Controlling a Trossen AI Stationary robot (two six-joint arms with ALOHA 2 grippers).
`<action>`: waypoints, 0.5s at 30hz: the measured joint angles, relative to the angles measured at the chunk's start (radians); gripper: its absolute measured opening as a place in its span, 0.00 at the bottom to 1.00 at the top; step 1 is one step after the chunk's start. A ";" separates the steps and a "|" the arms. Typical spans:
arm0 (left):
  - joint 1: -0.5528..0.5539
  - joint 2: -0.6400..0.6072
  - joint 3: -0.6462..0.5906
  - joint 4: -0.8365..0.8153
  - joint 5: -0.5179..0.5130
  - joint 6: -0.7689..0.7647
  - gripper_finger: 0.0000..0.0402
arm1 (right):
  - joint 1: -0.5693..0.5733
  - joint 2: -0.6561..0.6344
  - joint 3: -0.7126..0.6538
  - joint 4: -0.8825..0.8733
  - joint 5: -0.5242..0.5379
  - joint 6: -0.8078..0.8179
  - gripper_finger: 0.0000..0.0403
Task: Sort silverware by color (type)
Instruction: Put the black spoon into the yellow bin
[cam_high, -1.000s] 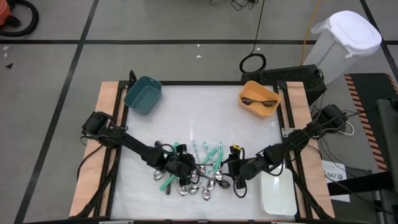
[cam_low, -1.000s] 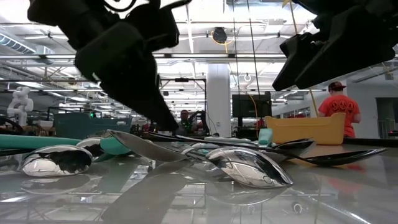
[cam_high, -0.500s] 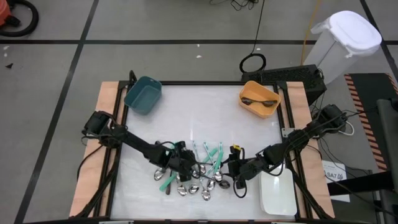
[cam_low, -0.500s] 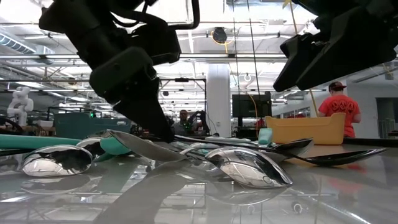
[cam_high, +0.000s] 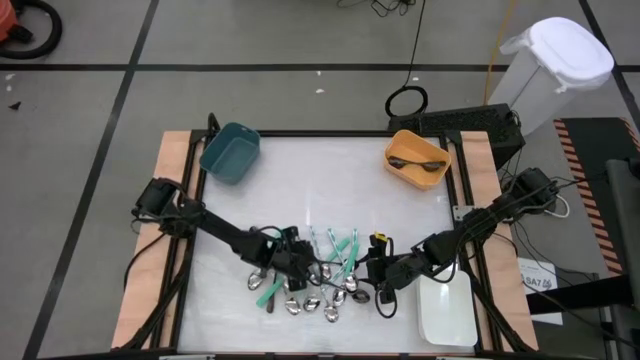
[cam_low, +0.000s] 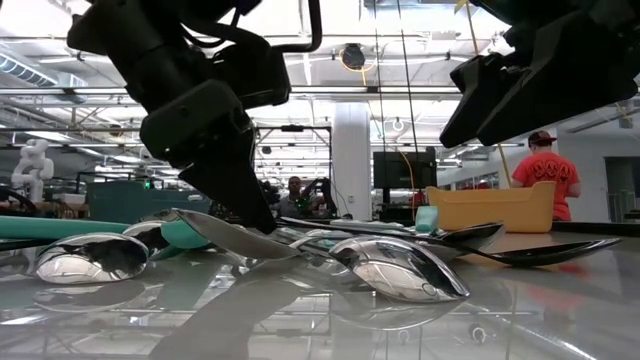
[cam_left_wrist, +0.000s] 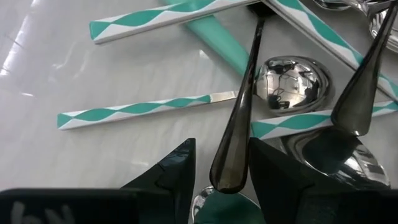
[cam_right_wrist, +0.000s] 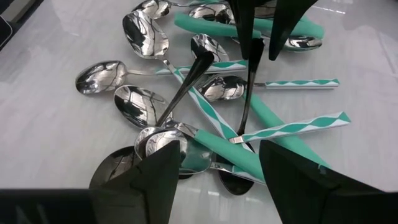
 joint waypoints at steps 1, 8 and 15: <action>0.002 0.002 0.000 0.001 0.007 0.000 0.37 | 0.000 0.000 0.000 0.001 0.000 0.000 0.53; 0.006 0.013 0.001 0.005 0.021 0.012 0.37 | 0.000 0.000 0.000 0.003 0.000 0.000 0.53; 0.011 0.012 0.001 0.029 0.028 0.038 0.37 | 0.000 0.000 0.000 0.003 0.000 0.000 0.53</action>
